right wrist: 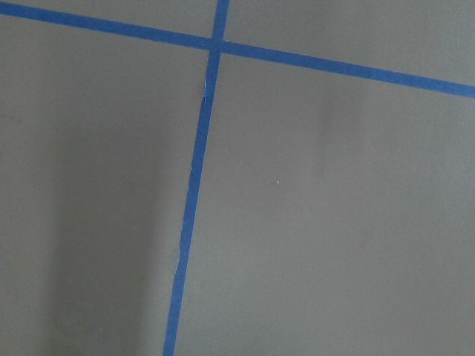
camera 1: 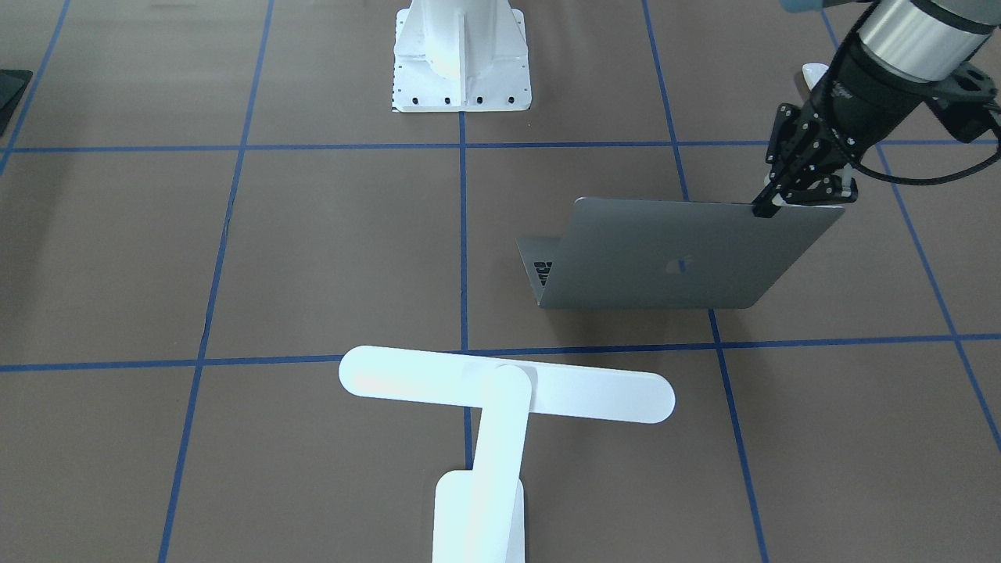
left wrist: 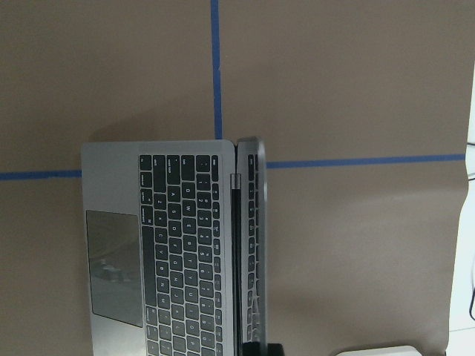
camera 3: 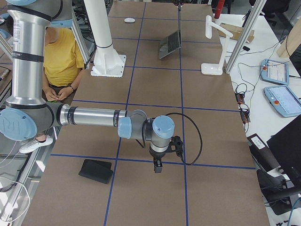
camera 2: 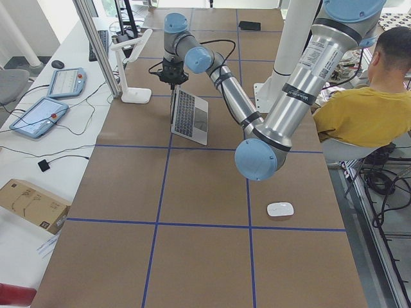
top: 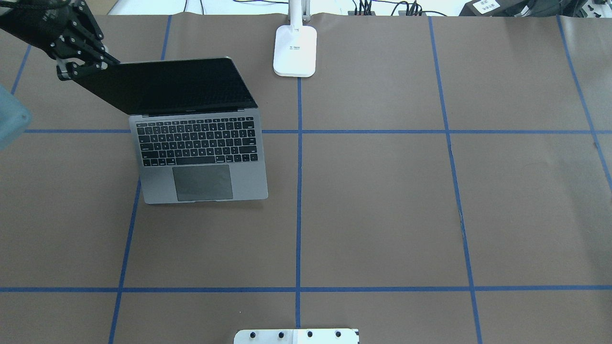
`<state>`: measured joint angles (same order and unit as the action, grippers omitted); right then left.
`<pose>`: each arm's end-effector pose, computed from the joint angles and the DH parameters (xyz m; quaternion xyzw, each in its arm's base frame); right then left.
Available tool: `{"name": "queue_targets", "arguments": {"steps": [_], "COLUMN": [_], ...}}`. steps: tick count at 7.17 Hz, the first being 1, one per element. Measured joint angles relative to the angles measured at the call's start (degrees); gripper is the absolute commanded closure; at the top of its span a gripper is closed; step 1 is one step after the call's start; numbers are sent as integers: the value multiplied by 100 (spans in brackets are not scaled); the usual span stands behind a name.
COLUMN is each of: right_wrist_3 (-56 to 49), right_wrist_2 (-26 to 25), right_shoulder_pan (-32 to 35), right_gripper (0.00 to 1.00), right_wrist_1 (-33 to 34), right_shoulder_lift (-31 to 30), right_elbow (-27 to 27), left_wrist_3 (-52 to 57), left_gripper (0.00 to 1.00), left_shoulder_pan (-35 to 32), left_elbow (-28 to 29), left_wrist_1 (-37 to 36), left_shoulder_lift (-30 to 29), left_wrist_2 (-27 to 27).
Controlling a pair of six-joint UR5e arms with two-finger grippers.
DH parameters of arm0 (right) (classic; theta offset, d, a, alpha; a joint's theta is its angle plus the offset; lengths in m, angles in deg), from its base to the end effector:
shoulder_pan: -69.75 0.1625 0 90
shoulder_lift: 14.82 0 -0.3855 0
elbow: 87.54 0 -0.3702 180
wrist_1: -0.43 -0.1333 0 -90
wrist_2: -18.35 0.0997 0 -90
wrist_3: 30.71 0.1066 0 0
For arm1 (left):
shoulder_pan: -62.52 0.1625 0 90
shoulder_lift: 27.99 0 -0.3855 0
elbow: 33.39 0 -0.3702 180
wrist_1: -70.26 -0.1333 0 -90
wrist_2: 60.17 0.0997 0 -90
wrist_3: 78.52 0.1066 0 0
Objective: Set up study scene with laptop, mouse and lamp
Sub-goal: 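Lower the laptop with the left gripper beside the white lamp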
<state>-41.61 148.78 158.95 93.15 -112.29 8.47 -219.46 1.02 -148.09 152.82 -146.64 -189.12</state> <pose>0.0584 -0.4143 0.6424 -0.0037 -0.3470 -0.0830 0.9342 0.1969 -0.5016 0.1899 -0.2719 0.3944 -0.6493 0.5908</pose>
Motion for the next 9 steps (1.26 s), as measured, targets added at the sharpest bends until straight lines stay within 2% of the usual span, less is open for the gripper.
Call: {"name": "queue_targets", "arguments": {"steps": [3,6,9], "right_wrist_3": [0,0,1], "right_wrist_2": [0,2,8], "right_shoulder_pan": [0,0,0], "right_gripper": [0,0,0], "right_wrist_1": [0,0,0], "right_shoulder_lift": [0,0,0], "right_elbow": [0,5,1], "left_wrist_3": [-252,-250,-265], "left_gripper": [100,100,100], "left_shoulder_pan": [496,599,620], "left_elbow": [470,1371,1961], "left_wrist_1": [9,131,428], "left_shoulder_lift": [-433,-1039,-1287], "left_wrist_2": [507,619,626]}}
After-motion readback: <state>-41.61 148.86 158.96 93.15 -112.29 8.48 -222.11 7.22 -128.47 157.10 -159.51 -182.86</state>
